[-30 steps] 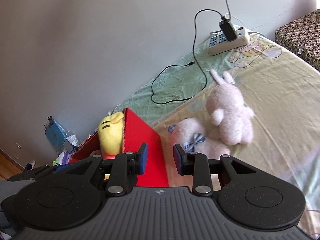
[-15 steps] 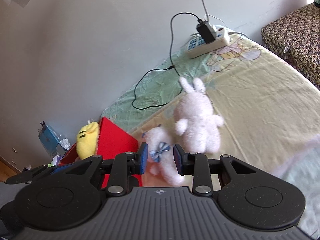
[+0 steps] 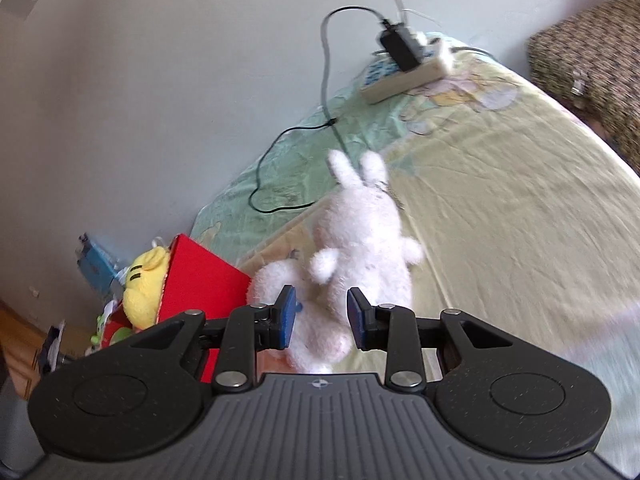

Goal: Organize objects
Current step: 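Move the right tool back to the bed toward the white bunny plush, then close the right tool on the white bunny plush and lift it, then carry the white bunny plush with the right tool over the red box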

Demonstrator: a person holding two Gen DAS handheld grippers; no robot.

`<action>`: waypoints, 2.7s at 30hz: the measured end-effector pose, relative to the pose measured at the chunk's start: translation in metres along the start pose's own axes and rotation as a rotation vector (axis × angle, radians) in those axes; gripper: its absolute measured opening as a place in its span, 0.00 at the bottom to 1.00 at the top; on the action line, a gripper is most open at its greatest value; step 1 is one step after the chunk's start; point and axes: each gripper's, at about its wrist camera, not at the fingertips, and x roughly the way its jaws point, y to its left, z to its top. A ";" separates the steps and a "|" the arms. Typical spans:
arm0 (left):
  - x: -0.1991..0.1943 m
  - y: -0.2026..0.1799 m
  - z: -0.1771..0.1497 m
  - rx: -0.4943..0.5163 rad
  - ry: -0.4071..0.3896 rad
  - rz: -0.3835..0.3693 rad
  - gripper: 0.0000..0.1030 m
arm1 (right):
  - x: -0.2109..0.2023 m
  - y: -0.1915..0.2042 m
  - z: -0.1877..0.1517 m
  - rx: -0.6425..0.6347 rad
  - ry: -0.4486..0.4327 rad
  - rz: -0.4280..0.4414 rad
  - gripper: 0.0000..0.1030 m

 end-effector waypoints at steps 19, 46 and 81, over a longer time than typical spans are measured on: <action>0.014 0.018 -0.013 -0.126 0.049 0.026 0.96 | 0.080 -0.007 0.031 -0.039 0.147 0.076 0.28; 0.074 -0.045 0.063 -0.042 0.017 -0.178 0.91 | 0.003 -0.100 0.039 0.100 0.044 -0.017 0.29; 0.157 -0.067 0.087 0.074 0.134 -0.133 0.54 | 0.063 -0.135 0.060 0.258 0.138 0.174 0.52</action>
